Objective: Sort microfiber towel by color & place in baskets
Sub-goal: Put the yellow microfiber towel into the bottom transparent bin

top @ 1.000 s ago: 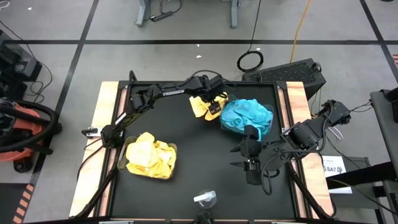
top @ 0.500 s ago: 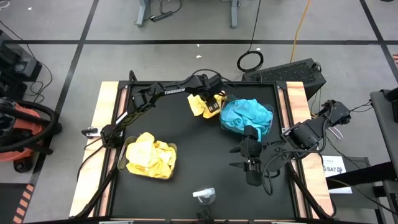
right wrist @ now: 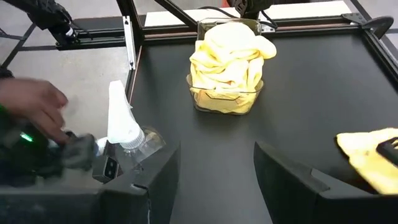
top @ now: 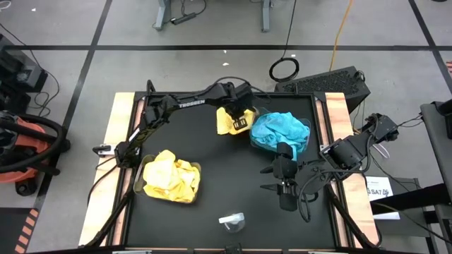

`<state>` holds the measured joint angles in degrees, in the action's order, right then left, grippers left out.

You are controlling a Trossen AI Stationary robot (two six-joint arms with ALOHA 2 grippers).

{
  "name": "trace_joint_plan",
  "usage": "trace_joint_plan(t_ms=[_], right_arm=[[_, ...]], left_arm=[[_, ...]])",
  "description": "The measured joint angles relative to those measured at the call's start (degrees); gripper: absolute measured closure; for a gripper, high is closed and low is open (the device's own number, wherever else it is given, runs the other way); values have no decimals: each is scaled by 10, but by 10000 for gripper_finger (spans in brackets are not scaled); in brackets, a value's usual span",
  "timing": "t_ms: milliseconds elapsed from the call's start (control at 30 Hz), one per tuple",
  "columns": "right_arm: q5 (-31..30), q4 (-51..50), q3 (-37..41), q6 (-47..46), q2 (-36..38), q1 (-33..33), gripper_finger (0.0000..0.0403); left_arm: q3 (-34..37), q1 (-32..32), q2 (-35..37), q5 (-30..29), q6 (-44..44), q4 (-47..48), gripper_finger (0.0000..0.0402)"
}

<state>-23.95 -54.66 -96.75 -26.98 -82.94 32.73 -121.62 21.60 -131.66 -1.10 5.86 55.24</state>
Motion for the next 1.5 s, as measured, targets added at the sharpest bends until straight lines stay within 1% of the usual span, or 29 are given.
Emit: trace_joint_plan(t_ms=[100, 300, 400, 733, 967, 1200, 1267, 1400, 1500], right_arm=[[-13, -12, 0, 7, 0, -1, 206], [-99, -66, 0, -5, 0, -11, 206], [-123, -80, 0, -9, 0, -19, 206], [-124, -87, 0, 13, 0, -63, 206], [-124, -85, 0, 48, 0, -96, 206], [-122, -68, 0, 92, 0, -122, 206], [-121, -63, 0, 102, 0, -128, 206], [-120, -60, 0, 115, 0, -138, 206], [-120, -57, 0, 122, 0, -144, 206]], left_arm=[[0, -5, 42, -7, 15, 4, 398], [-1, -20, 134, -22, 42, 29, 398], [-1, -30, 178, -33, 58, 52, 398], [-1, -92, 308, -35, 65, 165, 398], [-1, -156, 384, -25, 34, 242, 398], [-1, -237, 440, -20, 4, 325, 398], [-1, -259, 455, -8, -10, 343, 398], [0, -301, 489, 34, -54, 344, 398], [0, -333, 510, 42, -94, 346, 398]])
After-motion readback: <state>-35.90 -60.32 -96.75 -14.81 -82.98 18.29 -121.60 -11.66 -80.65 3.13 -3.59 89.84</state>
